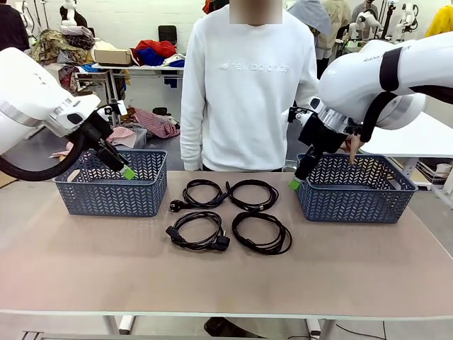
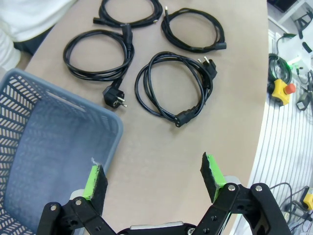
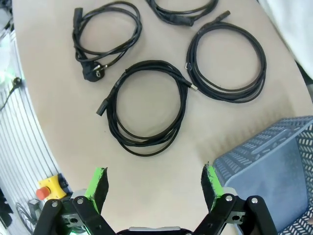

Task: Organize the cables according to human instructions.
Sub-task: Pick up a bundle of cables and place it in the basket indicated by the human.

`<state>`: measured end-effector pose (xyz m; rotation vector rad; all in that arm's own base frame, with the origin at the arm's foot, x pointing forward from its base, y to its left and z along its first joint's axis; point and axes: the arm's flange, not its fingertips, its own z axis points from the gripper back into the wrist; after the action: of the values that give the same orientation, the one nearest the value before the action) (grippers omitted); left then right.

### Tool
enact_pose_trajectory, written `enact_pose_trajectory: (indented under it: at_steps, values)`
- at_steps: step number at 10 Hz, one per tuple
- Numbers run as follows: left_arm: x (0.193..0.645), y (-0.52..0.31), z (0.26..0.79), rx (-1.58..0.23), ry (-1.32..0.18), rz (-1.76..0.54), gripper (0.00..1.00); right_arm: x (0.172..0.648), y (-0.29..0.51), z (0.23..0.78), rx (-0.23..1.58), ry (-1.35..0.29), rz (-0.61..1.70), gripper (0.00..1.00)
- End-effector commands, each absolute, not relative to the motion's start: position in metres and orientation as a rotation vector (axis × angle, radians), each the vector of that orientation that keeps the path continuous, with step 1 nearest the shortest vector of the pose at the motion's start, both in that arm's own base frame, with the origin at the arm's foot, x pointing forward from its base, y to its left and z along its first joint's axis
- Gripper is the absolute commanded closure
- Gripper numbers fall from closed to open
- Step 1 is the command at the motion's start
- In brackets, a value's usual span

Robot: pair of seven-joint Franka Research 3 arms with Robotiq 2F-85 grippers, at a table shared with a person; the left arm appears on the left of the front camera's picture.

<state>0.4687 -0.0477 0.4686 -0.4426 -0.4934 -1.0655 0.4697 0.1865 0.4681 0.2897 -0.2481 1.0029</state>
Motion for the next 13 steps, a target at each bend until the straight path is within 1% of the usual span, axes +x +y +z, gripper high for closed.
enact_pose_trajectory:
  at_steps: [1,3,6,11,13]
  values:
    - [0.466,-0.047,0.468,-0.466,-0.511,-1.064,0.0,0.469,0.21,0.469,0.223,-0.188,0.868,0.0]
    - [0.466,-0.047,0.468,-0.466,-0.511,-1.064,0.0,0.47,0.23,0.46,0.117,-0.132,0.764,0.0]
    - [0.466,-0.047,0.468,-0.466,-0.511,-1.064,0.0,0.469,0.259,0.45,0.052,-0.134,0.706,0.0]
    - [0.466,-0.047,0.468,-0.466,-0.511,-1.064,0.0,0.47,0.296,0.411,0.072,-0.162,0.685,0.0]
    - [0.466,-0.047,0.468,-0.466,-0.511,-1.064,0.0,0.47,0.305,0.397,0.051,-0.159,0.667,0.0]
